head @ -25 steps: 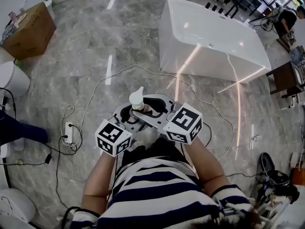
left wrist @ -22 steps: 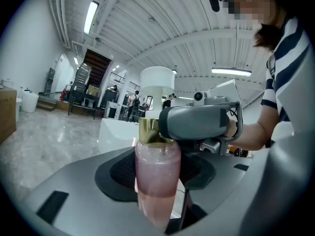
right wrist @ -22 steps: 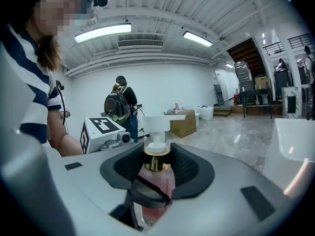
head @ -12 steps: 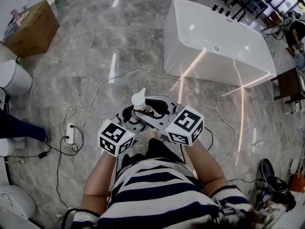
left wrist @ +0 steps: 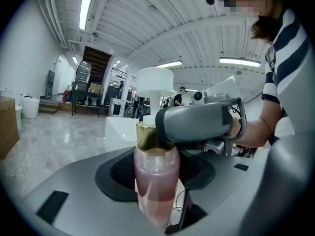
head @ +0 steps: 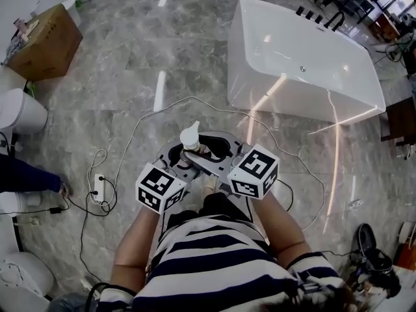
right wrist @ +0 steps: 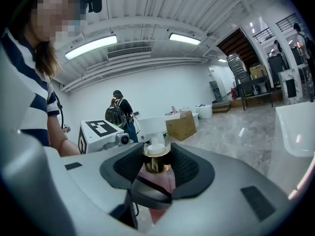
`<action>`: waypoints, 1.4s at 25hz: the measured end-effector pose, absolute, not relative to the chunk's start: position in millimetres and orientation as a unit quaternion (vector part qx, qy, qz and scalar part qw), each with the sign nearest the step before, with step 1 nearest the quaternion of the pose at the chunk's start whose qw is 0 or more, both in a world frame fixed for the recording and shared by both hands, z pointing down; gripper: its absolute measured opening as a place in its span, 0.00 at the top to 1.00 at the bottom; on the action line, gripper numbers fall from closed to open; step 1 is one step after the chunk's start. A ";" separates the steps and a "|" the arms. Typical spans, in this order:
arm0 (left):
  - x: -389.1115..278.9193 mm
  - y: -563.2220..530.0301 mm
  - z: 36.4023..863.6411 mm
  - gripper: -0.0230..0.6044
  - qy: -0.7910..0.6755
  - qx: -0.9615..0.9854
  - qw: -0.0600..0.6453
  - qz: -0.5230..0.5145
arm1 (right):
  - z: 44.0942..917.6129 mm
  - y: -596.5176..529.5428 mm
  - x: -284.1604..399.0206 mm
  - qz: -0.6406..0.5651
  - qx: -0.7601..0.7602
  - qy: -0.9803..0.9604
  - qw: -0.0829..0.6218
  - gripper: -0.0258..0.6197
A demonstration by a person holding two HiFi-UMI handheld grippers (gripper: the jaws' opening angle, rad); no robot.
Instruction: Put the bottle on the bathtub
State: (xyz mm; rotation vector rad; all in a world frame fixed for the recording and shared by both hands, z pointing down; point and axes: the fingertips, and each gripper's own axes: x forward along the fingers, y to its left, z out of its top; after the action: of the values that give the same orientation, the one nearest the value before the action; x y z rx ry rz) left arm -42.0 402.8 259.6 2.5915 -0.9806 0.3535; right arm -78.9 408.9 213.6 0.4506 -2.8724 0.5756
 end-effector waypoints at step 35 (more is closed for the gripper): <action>-23.4 263.2 265.5 0.61 -0.354 0.915 0.147 0.127 | 216.3 258.8 -48.6 0.279 0.170 -0.944 0.032 0.72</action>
State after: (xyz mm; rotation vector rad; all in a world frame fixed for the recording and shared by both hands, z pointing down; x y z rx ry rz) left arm -23.4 263.2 265.5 2.6319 -1.0197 0.3649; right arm -48.6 258.8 216.3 0.5246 -2.9075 0.8603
